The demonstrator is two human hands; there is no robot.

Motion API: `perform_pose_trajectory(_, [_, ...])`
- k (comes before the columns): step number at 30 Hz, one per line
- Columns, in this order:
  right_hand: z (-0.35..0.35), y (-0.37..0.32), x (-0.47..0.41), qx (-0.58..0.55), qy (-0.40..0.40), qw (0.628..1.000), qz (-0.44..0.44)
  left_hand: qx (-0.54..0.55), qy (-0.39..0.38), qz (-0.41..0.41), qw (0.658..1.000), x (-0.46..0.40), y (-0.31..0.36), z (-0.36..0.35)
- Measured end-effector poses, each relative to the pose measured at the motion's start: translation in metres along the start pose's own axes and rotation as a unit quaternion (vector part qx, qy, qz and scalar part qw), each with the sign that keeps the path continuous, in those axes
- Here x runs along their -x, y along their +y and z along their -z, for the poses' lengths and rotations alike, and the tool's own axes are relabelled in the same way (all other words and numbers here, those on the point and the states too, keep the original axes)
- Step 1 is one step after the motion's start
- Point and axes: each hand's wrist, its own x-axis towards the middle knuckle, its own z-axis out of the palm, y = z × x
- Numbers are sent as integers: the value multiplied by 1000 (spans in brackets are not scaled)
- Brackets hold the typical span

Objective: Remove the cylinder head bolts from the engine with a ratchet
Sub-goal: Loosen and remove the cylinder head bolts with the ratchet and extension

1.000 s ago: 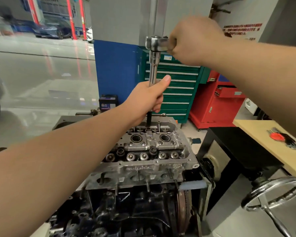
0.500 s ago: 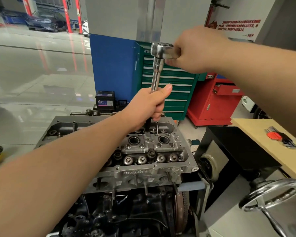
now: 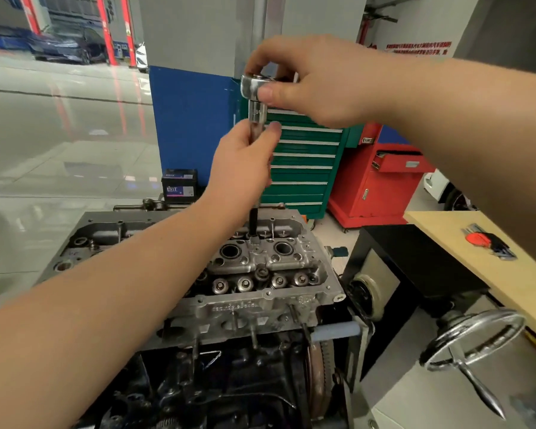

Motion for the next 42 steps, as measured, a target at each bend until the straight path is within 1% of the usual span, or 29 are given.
perform_pose_trajectory(2, [3, -4, 1, 10, -6, 1000, -3, -17, -7, 22, 1000, -1, 5, -6])
perform_pose_trajectory(3, [5, -6, 1, 12, -13, 1000, -5, 7, -33, 43, 999, -4, 8, -5])
perform_pose_trajectory(4, [8, -6, 0, 12, -22, 1000, -7, 46, -86, 74, 993, -9, 10, -2])
perform_pose_trajectory(6, [12, -7, 1, -6, -44, 999, -16, 99, -230, 137, 958, -19, 16, 12])
perform_pose_trajectory(7, [14, -7, 2, -15, -52, 998, -19, 105, -277, 149, 943, -22, 17, 17])
perform_pose_trajectory(8, [15, -7, 2, -18, -57, 998, -21, 101, -296, 146, 939, -24, 17, 20])
perform_pose_trajectory(9, [15, -7, 2, -17, -59, 998, -26, 89, -287, 138, 944, -24, 17, 21])
perform_pose_trajectory(10, [15, -7, 2, -14, -57, 998, -33, 69, -252, 120, 958, -21, 18, 18])
perform_pose_trajectory(12, [15, -7, 3, -19, -45, 997, -59, 36, -136, 64, 988, -11, 18, 8])
perform_pose_trajectory(13, [13, -8, 2, -32, -40, 996, -75, 24, -85, 41, 995, -7, 18, 2])
perform_pose_trajectory(14, [11, -9, 1, -48, -41, 994, -89, 12, -52, 28, 998, -3, 17, -4])
perform_pose_trajectory(16, [6, -13, -2, -75, -49, 991, -103, -15, -27, 19, 999, 1, 15, -10])
perform_pose_trajectory(17, [6, -14, -4, -97, -53, 988, -112, -12, -26, 19, 999, 1, 15, -12])
perform_pose_trajectory(19, [12, -14, -6, -155, -71, 974, -151, 32, -38, 24, 998, -2, 12, -12])
perform_pose_trajectory(23, [27, -6, -14, -246, -165, 926, -235, 53, -67, 20, 996, 0, 11, -14])
perform_pose_trajectory(25, [26, -7, -16, -284, -189, 903, -261, 71, -86, 16, 994, 3, 12, -14])
perform_pose_trajectory(27, [25, -8, -17, -303, -199, 890, -277, 77, -112, 14, 991, 6, 14, -12])
perform_pose_trajectory(29, [29, -5, -20, -316, -176, 887, -285, 69, -126, 17, 989, 5, 16, -9])
perform_pose_trajectory(32, [54, 9, -27, -376, -69, 877, -291, 53, -114, 24, 992, 3, 14, -3])
perform_pose_trajectory(33, [64, 15, -28, -374, -33, 881, -287, 49, -115, 25, 992, 2, 14, -2])
perform_pose_trajectory(34, [70, 23, -25, -349, -6, 895, -279, 48, -120, 25, 991, 1, 13, -2])
perform_pose_trajectory(35, [71, 31, -19, -315, 11, 909, -272, 52, -128, 23, 990, 1, 12, -1])
perform_pose_trajectory(36, [68, 39, -10, -289, 11, 920, -264, 56, -136, 18, 989, 0, 11, -1])
perform_pose_trajectory(38, [46, 58, 16, -275, -28, 922, -272, 46, -162, -3, 986, 0, 8, 2])
perform_pose_trajectory(39, [30, 69, 33, -263, -59, 921, -281, 19, -183, -17, 983, 0, 5, 4])
perform_pose_trajectory(40, [11, 81, 50, -231, -89, 926, -287, -18, -204, -30, 978, 2, 0, 7])
perform_pose_trajectory(42, [-30, 104, 80, -121, -130, 940, -291, -76, -235, -40, 968, 5, -9, 12])
